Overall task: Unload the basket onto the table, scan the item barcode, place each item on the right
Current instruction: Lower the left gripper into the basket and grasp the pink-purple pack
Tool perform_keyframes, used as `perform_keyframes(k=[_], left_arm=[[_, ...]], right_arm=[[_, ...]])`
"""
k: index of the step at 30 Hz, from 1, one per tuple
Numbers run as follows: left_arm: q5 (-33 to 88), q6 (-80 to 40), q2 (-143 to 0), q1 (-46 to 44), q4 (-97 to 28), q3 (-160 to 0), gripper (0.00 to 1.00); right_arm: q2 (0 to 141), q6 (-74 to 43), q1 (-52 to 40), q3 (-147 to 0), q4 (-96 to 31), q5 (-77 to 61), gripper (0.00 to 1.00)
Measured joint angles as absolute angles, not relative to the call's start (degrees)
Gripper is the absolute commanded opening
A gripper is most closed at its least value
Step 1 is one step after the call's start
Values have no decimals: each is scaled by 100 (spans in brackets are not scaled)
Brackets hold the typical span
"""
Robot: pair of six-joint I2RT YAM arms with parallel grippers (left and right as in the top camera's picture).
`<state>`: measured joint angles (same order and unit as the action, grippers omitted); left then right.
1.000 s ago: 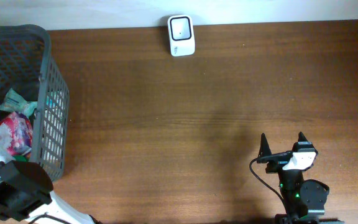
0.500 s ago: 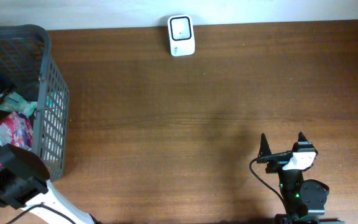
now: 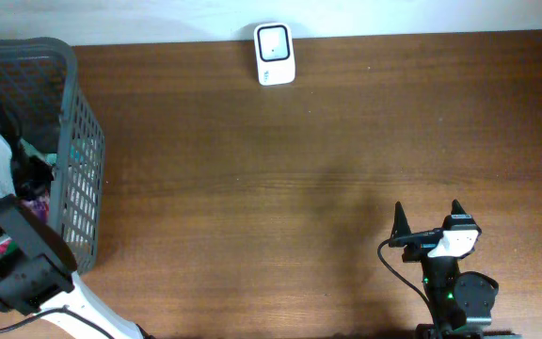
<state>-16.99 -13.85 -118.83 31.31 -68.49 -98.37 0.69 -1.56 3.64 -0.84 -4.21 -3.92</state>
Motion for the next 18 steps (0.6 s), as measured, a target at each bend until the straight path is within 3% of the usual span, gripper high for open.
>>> perform_keyframes(k=[4,9,18], left_arm=[[-1931,-1413,-11883,3131,-6639,-9684,2],[-1979,-1455,-11902,3118,-7074,-10075,0],[-1291,-2112,-11900,2897,-8484,-13915,0]], right_arm=[[69,-156,364,-84,-421,-392,99],[69,-158,364,-84,-421,-392,99],[69,-158,364,-84,-421,-392,99]])
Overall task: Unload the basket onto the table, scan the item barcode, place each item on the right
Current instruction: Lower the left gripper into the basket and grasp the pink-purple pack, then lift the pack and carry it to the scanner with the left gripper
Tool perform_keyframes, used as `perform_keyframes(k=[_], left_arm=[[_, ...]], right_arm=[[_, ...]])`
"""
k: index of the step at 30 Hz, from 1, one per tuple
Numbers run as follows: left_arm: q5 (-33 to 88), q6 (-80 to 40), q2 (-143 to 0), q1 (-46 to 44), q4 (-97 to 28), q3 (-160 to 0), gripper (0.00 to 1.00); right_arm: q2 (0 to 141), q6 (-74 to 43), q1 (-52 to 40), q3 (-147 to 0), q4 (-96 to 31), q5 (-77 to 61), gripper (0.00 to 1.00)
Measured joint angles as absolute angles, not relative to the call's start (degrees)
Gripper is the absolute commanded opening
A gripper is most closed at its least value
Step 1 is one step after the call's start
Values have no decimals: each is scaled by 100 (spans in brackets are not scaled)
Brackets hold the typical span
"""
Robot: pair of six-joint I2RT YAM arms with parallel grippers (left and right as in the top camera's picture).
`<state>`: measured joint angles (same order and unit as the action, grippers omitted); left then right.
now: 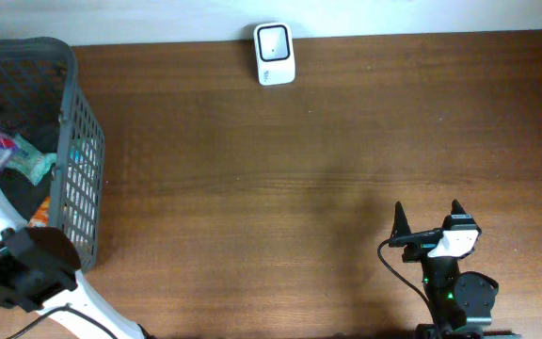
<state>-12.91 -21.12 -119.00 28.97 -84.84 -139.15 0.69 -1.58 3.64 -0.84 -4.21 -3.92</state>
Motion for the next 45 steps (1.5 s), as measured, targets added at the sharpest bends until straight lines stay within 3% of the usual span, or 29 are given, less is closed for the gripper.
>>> perform_keyframes(k=[9,14,17,24,29,40,45], left_arm=[[502,-2213,-10914,2445,-8191,-15251,0],[2171,-1693,-10532,1343,-7806,-15290,0],[2394,-1227,-10543,593,-7793,-15290,0],[1903,-786,-10543,-738,-8090,-15168,0],[1258,-749,-10554,-1330,-8058,-14219,0],[504,-746,-10556,-1697,-7601,-12046,0],[-449,-847,-10556,-1719,-7548,-11515,0]], right_arm=[[69,-156,364,-84,-421,-392,99],[69,-156,364,-84,-421,-392,99],[69,-154,364,-84,-421,-392,99],[69,-154,364,-84,-421,-392,99],[69,-158,364,-84,-421,-392,99],[69,-158,364,-84,-421,-392,99],[69,-156,364,-84,-421,-392,99]])
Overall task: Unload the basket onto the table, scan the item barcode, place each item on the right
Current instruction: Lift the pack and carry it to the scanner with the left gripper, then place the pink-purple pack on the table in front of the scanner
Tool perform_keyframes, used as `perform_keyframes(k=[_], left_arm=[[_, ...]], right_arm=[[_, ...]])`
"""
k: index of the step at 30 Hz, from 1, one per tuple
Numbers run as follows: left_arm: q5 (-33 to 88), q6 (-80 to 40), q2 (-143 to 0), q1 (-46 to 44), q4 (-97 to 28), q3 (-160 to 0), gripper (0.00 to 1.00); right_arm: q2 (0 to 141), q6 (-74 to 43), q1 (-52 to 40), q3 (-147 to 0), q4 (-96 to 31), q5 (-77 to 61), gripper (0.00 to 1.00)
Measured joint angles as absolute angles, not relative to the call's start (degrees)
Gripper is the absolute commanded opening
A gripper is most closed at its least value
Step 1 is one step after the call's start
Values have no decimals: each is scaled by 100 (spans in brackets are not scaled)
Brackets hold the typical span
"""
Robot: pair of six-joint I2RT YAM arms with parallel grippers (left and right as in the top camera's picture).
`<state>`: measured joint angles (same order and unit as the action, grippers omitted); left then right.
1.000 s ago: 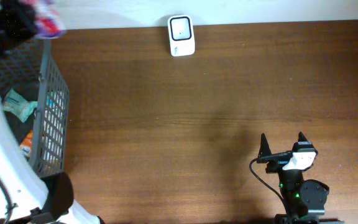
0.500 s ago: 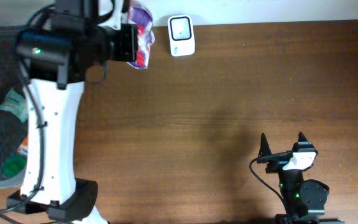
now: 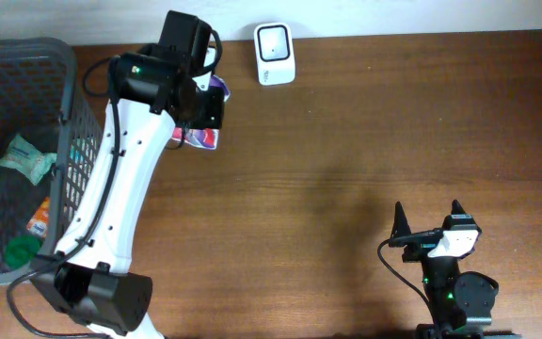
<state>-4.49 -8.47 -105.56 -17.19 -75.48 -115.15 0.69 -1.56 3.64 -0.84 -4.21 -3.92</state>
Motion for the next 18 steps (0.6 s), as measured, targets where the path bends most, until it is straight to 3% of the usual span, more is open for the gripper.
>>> perform_keyframes(k=[6,9,10,13,17,18], left_arm=[[-952,-939,-10556,-1719,-7083,-10864,0],[-978,-1035,-10556,-1719,-6997,-10538,6],[-987,-1039,-10556,-1719,-6956,-10447,9],[-963,-1098,-10556,-1719,-6866,-10195,32],[-657,-1118,-10556,-1719,-6805,-10123,44],[-593,-1114,-10556,-1719,-6805,-10123,58]], right_arm=[[69,-152,364,-84,-421,-392,99],[69,-158,364,-84,-421,-392,99],[69,-158,364,-84,-421,-392,99],[69,-154,364,-84,-421,-392,99],[69,-156,364,-84,-421,-392,99],[69,-156,364,-84,-421,-392,99]])
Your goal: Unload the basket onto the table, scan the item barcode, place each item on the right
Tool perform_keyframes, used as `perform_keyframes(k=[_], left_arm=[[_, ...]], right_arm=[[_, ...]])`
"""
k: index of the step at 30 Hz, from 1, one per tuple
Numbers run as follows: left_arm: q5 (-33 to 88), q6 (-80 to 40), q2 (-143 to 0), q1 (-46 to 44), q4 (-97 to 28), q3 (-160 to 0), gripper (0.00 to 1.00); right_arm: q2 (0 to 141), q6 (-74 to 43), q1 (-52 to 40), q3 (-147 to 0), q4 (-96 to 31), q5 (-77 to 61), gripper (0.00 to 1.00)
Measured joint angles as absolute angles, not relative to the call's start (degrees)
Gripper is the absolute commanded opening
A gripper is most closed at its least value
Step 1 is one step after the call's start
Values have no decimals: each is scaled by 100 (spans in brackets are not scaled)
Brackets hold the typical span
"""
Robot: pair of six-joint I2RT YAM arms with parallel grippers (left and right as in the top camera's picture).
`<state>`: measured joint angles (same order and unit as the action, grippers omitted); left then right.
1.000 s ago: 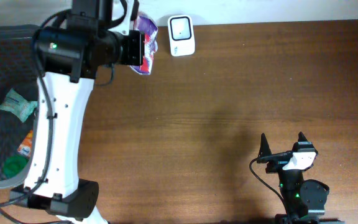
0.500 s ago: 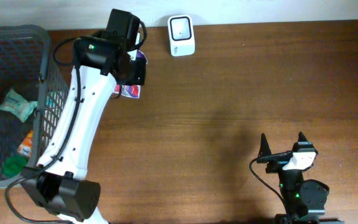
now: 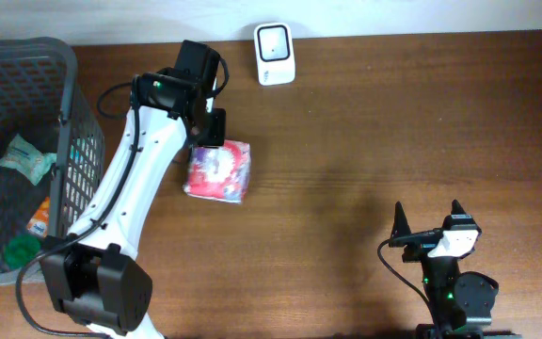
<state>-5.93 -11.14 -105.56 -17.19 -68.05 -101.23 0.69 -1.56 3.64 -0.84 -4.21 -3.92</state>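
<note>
The item, a pink and white packet (image 3: 218,171), lies flat on the wooden table, left of centre. My left gripper (image 3: 215,132) hangs just behind the packet's far edge; its fingers look parted and the packet is free of them. The white barcode scanner (image 3: 275,54) stands at the table's far edge, to the right of the left arm. My right gripper (image 3: 428,215) rests at the front right with its fingers spread and nothing between them.
A dark mesh basket (image 3: 75,132) fills the left end of the table. In it are a pale green packet (image 3: 26,155), an orange item (image 3: 38,217) and a green item (image 3: 22,250).
The packet was in my left gripper near the scanner; now it lies on the table below and right of that spot. The left gripper has shifted slightly forward. The right arm is unchanged.
My left arm was down inside the basket at the left. Then it was still over the basket, with a pink packet near it. Later it held the packet close to the scanner. Now the packet lies on the table in front of the gripper.
</note>
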Motion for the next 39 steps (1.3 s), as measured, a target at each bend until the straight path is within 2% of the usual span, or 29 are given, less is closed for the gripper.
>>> perform_keyframes(k=[1,5,6,8,9,12,25,39], left_arm=[[-526,-1140,-10556,-1719,-6805,-10125,71],[-405,-1138,-10558,-1719,-6963,-10414,73],[-388,-1140,-10554,-1719,-7120,-10971,74],[-379,-1138,-10538,-1719,-7293,-11585,82],[-377,-1135,-10492,-1719,-7397,-11828,91],[-464,-1146,-10213,-1719,-7570,-12101,99],[-705,-1135,-9819,-1719,-7876,-12162,100],[-32,-707,-10156,-1798,-7811,-11382,100]], right_arm=[[69,-156,364,-84,-421,-392,99],[69,-158,364,-84,-421,-392,99],[69,-154,364,-84,-421,-392,99],[69,-154,364,-84,-421,-392,99],[69,-158,364,-84,-421,-392,99],[69,-154,364,-84,-421,-392,99],[69,-156,364,-84,-421,-392,99],[69,-156,364,-84,-421,-392,99]])
